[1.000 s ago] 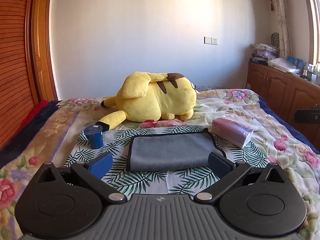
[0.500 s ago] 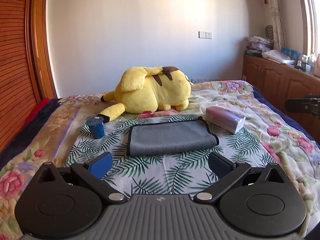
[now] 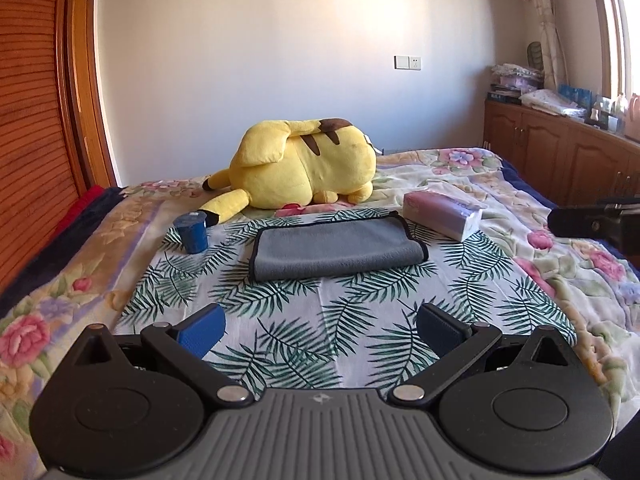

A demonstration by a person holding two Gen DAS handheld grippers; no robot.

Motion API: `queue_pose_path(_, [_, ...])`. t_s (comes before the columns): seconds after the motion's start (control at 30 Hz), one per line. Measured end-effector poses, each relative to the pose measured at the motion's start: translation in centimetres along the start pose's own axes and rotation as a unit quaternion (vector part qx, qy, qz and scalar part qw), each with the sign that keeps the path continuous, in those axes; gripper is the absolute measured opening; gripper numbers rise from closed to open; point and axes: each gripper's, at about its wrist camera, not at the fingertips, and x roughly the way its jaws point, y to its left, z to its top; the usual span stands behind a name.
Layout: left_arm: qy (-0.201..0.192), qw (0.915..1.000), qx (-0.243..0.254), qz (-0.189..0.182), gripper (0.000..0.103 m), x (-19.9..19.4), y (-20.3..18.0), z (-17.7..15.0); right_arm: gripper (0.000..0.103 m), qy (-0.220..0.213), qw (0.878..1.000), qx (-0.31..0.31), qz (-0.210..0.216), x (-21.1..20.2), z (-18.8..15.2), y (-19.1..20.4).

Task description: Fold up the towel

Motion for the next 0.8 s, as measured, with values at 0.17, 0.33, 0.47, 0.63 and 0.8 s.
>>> queue_pose_path(0.17, [-0.001,0.9999,-0.011,0.000,0.103,-0.2,-0.2,-1.4,0.103,0.004,1.000,0.008,0.002,0.0,-1.5,0.4])
queue_pose_path(0.33, [0.006,0.9999,-0.008,0.004,0.103,-0.3,-0.3,-2.9,0.103,0.010,1.000,0.007,0.001,0.0,-3.2,0.9])
queue_pose_path(0.47, [0.003,0.9998,-0.011,0.013,0.103,-0.3,-0.1,-3.5,0.103,0.018,1.000,0.007,0.002,0.2,-4.3,1.1])
queue_pose_path(0.63, [0.007,0.9995,-0.029,0.013,0.103,0.1,0.3,-4.3,0.103,0.028,1.000,-0.003,-0.003,0.5,-5.5,1.4])
queue_pose_path(0.8, [0.000,0.9995,-0.024,0.022,0.103,0.1,0.4,-4.7,0.103,0.018,1.000,-0.010,-0.013,0.5,-6.1,1.6])
